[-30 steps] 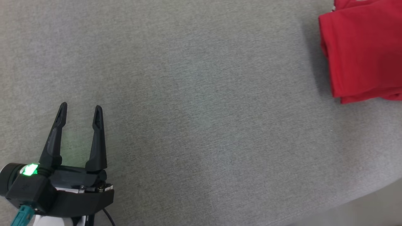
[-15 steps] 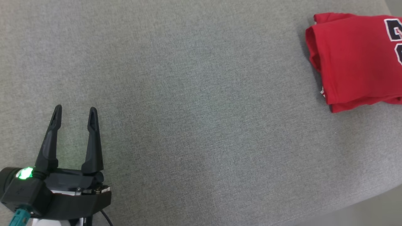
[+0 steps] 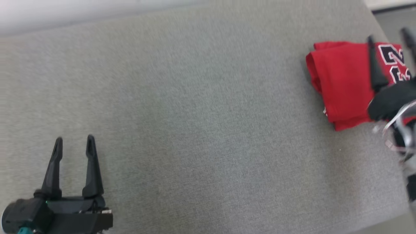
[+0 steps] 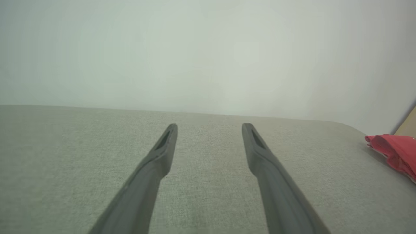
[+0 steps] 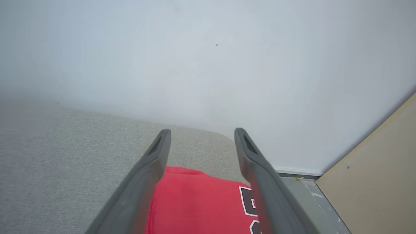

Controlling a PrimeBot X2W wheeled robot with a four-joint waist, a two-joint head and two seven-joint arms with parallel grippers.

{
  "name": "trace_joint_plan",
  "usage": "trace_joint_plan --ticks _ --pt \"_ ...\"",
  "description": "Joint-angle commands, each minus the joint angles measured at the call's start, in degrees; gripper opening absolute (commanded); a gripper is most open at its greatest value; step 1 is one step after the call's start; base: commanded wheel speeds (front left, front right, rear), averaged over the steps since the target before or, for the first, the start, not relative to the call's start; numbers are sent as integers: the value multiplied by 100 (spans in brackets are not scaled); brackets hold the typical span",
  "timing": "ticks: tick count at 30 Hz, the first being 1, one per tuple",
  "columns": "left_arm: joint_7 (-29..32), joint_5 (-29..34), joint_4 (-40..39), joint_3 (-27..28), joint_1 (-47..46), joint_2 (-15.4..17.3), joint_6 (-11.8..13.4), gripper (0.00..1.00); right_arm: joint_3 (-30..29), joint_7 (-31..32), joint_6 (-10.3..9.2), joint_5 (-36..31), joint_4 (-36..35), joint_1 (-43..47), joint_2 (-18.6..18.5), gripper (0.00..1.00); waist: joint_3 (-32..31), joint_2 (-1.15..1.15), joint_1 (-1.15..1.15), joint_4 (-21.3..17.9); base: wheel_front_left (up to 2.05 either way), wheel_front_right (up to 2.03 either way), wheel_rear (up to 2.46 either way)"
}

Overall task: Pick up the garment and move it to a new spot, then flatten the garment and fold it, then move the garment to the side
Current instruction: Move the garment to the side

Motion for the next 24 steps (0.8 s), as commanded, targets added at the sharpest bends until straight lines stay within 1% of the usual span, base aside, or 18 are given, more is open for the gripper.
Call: trace_joint_plan --ticks 1,6,11,12,18,24 --pt "-14 -11 73 91 143 -47 11 100 58 -137 -16 158 -97 262 62 100 -488 0 1 240 0 0 0" --pt "-13 87 302 407 360 -158 13 100 127 -550 -16 603 -248 935 230 100 -945 0 1 423 0 0 0" --pt "-14 129 589 592 588 -218 12 100 91 -788 -16 781 -206 1632 410 100 -1332 0 1 570 0 0 0" --pt "-14 129 589 592 588 -218 12 100 91 -788 -16 781 -206 1632 410 100 -1332 0 1 570 0 0 0" --pt "-13 103 864 638 794 -243 12 100 -98 -1115 -16 816 -125 2333 754 100 -1599 0 1 699 0 0 0" --pt "-13 7 953 588 1017 -246 25 100 67 -1312 -16 703 -126 2779 1100 100 -1764 0 1 715 0 0 0"
